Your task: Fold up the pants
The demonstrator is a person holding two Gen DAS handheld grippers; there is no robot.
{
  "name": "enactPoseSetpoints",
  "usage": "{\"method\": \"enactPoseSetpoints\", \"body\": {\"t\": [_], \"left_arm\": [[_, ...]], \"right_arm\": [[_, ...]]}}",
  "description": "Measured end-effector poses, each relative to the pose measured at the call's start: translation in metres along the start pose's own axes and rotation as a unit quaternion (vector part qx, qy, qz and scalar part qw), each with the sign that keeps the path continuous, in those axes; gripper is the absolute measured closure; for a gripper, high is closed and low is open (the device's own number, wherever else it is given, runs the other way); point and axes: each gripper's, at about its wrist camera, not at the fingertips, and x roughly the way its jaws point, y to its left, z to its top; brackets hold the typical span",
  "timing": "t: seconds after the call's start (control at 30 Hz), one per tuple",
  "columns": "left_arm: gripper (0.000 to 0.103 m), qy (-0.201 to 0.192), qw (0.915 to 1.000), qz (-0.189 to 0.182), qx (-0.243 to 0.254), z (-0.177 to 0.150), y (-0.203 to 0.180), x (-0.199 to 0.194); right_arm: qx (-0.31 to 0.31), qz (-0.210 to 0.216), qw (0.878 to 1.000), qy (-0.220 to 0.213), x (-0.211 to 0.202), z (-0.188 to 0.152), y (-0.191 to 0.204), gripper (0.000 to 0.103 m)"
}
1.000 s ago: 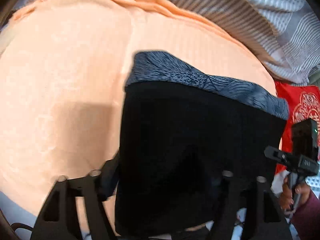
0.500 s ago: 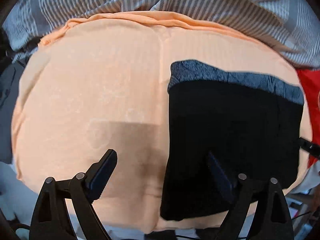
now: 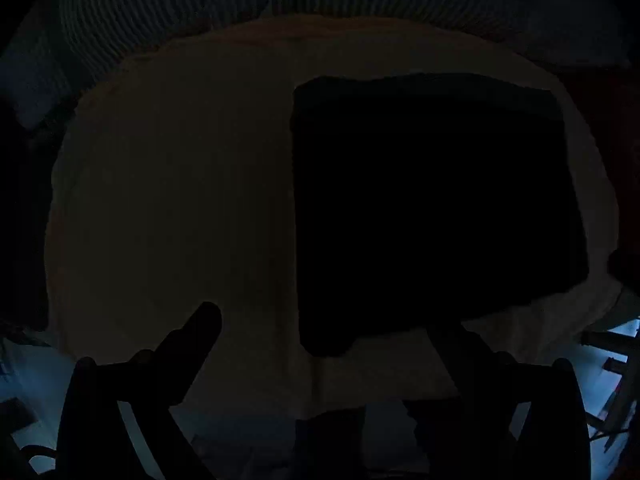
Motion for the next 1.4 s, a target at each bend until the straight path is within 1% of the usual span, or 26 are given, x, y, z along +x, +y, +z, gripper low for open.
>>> {"method": "enactPoseSetpoints", "body": {"t": [0.07, 0.17, 0.37, 0.43, 0.53, 0.63, 0.77, 0.87, 1.03, 1.17, 1.4], "left_arm": [[0.000, -0.004, 1.0000, 0.006, 0.003, -0.003, -0.003, -0.008], [0.000, -0.012, 0.9999, 0.002, 0.006, -0.005, -0.005, -0.020], [0.000, -0.026, 0.9996, 0.004, 0.004, -0.008, -0.002, -0.042], [0.000, -0.030, 0.9995, 0.007, 0.002, -0.009, -0.002, -0.046], [0.000, -0.029, 0.9995, 0.010, -0.008, -0.009, 0.001, -0.052], [0.000, -0.026, 0.9993, 0.019, -0.019, -0.013, -0.003, -0.058], [0.000, -0.018, 0.9991, 0.017, -0.034, -0.015, -0.013, -0.063], [0.000, -0.019, 0.9987, 0.018, -0.042, -0.015, -0.019, -0.069], [0.000, -0.020, 0.9987, 0.025, -0.041, -0.014, -0.024, -0.075], [0.000, -0.015, 0.9987, 0.022, -0.042, -0.015, -0.026, -0.079], [0.000, -0.016, 0.9990, 0.026, -0.032, -0.014, -0.028, -0.083]], "right_arm": [[-0.008, 0.002, 1.000, 0.001, -0.007, -0.006, 0.009, 0.000], [-0.012, -0.004, 1.000, 0.002, -0.015, -0.010, 0.021, 0.000], [-0.008, -0.005, 1.000, 0.000, -0.030, -0.010, 0.038, 0.000], [-0.008, -0.012, 1.000, 0.004, -0.033, -0.009, 0.040, 0.000], [-0.004, -0.019, 1.000, 0.015, -0.035, -0.004, 0.040, 0.000], [-0.008, -0.016, 0.999, 0.027, -0.039, -0.005, 0.038, 0.000], [-0.038, -0.019, 0.999, 0.032, -0.046, -0.006, 0.038, 0.000], [-0.048, -0.022, 0.998, 0.035, -0.050, -0.006, 0.034, 0.000], [-0.048, -0.020, 0.998, 0.033, -0.056, -0.003, 0.028, 0.000], [-0.047, -0.018, 0.998, 0.028, -0.062, -0.002, 0.025, 0.000], [-0.040, -0.014, 0.999, 0.029, -0.063, 0.000, 0.024, 0.000]]}}
